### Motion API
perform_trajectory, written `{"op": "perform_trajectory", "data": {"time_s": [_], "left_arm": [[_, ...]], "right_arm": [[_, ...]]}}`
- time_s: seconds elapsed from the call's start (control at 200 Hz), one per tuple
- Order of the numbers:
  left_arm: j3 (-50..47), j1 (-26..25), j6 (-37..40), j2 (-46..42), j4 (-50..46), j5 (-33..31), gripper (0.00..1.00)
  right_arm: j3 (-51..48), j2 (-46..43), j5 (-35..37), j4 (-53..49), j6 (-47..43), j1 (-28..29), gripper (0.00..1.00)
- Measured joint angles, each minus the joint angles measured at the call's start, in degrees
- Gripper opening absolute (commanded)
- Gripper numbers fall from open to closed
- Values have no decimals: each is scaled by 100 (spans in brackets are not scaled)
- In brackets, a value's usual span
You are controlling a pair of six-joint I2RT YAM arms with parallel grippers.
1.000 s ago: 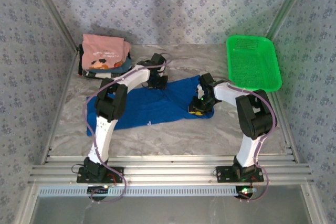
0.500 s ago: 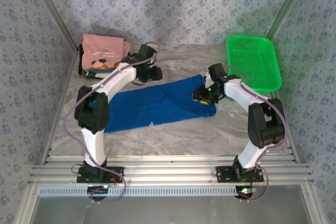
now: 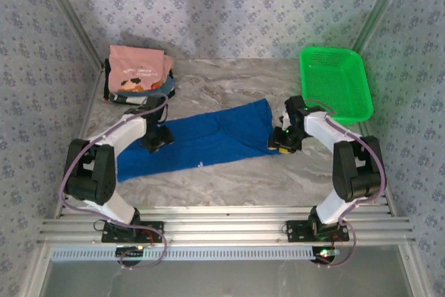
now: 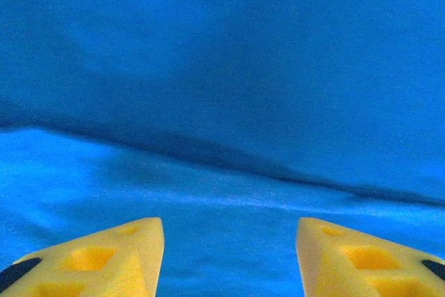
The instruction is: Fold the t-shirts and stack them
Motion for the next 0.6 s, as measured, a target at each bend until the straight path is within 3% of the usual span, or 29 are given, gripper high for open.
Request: {"op": "perform_trajectory", "data": {"time_s": [0.145,0.36,0.6], "left_arm": [[-275,323,-50,-76,101,-24,52],[-632,710,-50,-76,232,-105,52],[-883,1283,-55,-83,328,-72,52]], "right_arm": [[107,323,-31,345,-31,0,37],[466,981,-76,505,-133,-28,3],[957,1143,-46,376,-120,-378,0]]}}
